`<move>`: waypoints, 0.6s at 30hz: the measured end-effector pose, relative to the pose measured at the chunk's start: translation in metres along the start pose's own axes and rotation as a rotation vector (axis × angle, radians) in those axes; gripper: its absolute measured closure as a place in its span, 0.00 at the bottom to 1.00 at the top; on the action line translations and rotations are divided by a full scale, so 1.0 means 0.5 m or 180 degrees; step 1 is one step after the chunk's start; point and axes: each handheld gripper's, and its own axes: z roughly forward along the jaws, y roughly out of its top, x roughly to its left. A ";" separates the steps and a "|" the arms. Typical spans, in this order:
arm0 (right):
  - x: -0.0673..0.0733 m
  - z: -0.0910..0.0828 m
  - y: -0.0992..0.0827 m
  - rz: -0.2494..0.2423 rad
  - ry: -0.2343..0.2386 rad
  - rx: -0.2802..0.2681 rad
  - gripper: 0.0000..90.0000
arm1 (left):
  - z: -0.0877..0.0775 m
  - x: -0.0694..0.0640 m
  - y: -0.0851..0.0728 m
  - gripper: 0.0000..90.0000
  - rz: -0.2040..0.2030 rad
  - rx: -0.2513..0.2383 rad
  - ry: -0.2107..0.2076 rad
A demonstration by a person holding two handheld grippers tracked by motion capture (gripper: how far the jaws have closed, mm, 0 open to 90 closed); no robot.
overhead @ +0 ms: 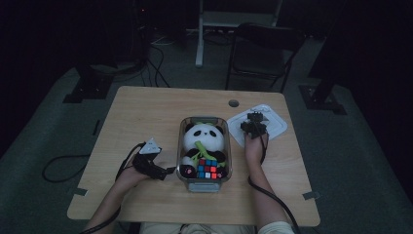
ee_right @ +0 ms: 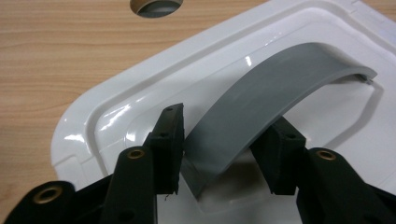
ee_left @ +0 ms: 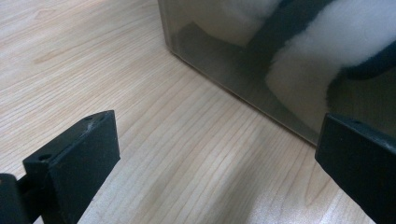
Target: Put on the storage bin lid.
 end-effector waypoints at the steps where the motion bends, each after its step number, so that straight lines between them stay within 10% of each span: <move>1: -0.001 0.000 0.000 0.0009 0.0024 0.0020 0.63 | -0.001 0.000 0.000 0.01 0.0008 0.0000 0.0005; 18: -0.055 -0.075 -0.018 0.0037 0.0756 -0.0078 0.82 | -0.014 0.005 0.004 0.01 -0.0027 -0.0049 0.0033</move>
